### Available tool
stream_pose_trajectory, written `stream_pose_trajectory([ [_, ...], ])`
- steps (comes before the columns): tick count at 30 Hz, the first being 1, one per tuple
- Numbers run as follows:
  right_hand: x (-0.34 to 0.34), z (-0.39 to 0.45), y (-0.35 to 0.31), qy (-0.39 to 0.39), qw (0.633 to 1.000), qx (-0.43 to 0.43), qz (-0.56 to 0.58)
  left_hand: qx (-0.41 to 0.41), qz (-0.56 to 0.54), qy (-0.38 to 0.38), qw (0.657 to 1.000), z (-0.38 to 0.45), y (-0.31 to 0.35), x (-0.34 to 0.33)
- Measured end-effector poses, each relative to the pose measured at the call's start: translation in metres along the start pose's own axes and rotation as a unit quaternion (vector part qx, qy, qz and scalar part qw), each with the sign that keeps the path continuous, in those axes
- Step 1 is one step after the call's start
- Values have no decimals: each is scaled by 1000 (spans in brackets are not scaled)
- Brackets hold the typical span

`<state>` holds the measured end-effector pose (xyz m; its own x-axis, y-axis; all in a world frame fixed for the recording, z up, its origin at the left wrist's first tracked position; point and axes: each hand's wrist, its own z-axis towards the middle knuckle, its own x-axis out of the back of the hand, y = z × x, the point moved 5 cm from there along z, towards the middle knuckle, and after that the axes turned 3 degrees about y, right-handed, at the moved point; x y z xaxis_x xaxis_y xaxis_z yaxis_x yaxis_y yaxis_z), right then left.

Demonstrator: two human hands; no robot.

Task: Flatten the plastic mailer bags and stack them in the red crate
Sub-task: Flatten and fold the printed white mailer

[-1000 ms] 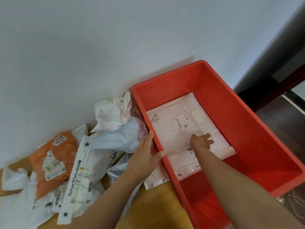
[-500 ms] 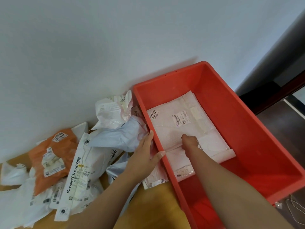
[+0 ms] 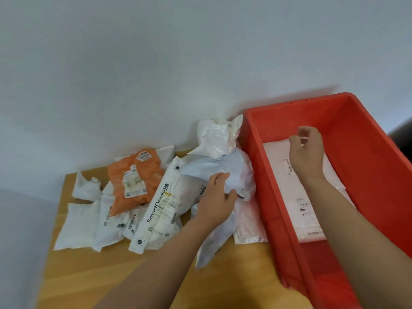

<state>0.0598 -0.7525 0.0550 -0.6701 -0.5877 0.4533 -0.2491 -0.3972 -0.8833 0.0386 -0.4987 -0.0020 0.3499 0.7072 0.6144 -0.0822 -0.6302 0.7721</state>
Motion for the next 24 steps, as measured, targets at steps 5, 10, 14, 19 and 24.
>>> stream_pose_trajectory([
  [5,-58,-66,-74,-148,983,111,-13,68,65,119,988,-23,-73,55],
  [10,-141,-180,-62,-429,887,86,-150,209,107,121,965,-52,-165,91],
  [14,-173,-267,-32,-507,842,15,-182,235,88,15,968,-45,-214,88],
  [19,-171,-319,-8,-437,885,-70,-144,171,16,-36,984,-37,-215,79],
  [24,-160,-305,-8,-298,944,-70,-126,120,-36,-31,992,-52,-205,102],
])
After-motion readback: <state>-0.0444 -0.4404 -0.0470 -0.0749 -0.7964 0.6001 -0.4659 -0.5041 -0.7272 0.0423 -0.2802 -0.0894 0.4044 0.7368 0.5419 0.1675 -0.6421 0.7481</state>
